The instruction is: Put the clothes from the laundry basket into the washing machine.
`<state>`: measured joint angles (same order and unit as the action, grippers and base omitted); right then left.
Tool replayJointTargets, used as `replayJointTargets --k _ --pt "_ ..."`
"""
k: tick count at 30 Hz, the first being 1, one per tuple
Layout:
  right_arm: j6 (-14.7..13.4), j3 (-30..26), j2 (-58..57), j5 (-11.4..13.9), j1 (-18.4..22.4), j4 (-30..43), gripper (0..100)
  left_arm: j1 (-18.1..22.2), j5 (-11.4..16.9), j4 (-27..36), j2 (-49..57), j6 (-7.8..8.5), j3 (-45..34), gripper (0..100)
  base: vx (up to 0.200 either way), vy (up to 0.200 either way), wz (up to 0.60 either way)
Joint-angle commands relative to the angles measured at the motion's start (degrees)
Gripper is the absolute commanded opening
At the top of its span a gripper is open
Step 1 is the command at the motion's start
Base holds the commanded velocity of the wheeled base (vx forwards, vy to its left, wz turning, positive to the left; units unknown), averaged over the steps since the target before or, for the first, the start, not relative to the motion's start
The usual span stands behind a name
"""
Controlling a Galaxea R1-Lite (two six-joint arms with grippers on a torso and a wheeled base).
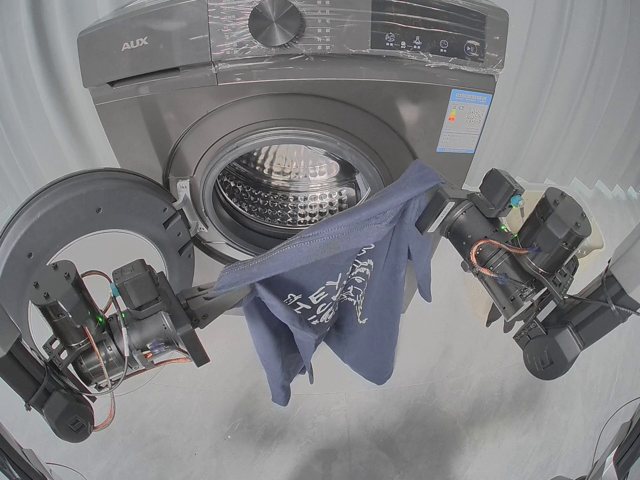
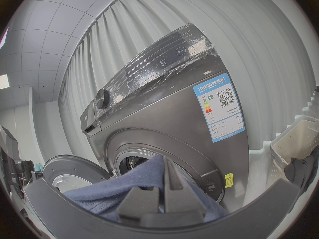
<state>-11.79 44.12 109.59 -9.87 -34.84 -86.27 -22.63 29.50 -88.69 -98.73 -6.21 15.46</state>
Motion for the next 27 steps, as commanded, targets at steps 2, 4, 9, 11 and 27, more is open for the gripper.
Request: replayJointTargets --k 2,4,9,11,27 --pt "0.0 0.1 -0.1 0.0 -0.1 0.0 0 0.5 -0.1 0.1 0.1 -0.21 -0.1 0 0.000 0.000 0.00" --pt "0.0 0.0 -0.1 0.0 -0.8 -0.1 0 -0.1 -0.1 0.1 -0.8 0.05 -0.9 0 0.000 0.000 0.00" --pt "0.0 -0.3 -0.1 0.5 -1.6 -0.5 0 -0.1 -0.1 0.1 -4.2 0.14 -1.7 100 0.000 0.000 0.00" --pt "0.0 -0.4 -0.1 0.6 -2.1 -0.5 0 -0.1 -0.2 0.1 -5.3 -0.30 -1.5 100 0.000 0.000 0.00" --pt "1.9 4.5 1.0 -0.2 -7.7 3.6 0 -3.0 -1.6 0.0 -18.0 0.67 -0.8 100 0.000 0.000 0.00"
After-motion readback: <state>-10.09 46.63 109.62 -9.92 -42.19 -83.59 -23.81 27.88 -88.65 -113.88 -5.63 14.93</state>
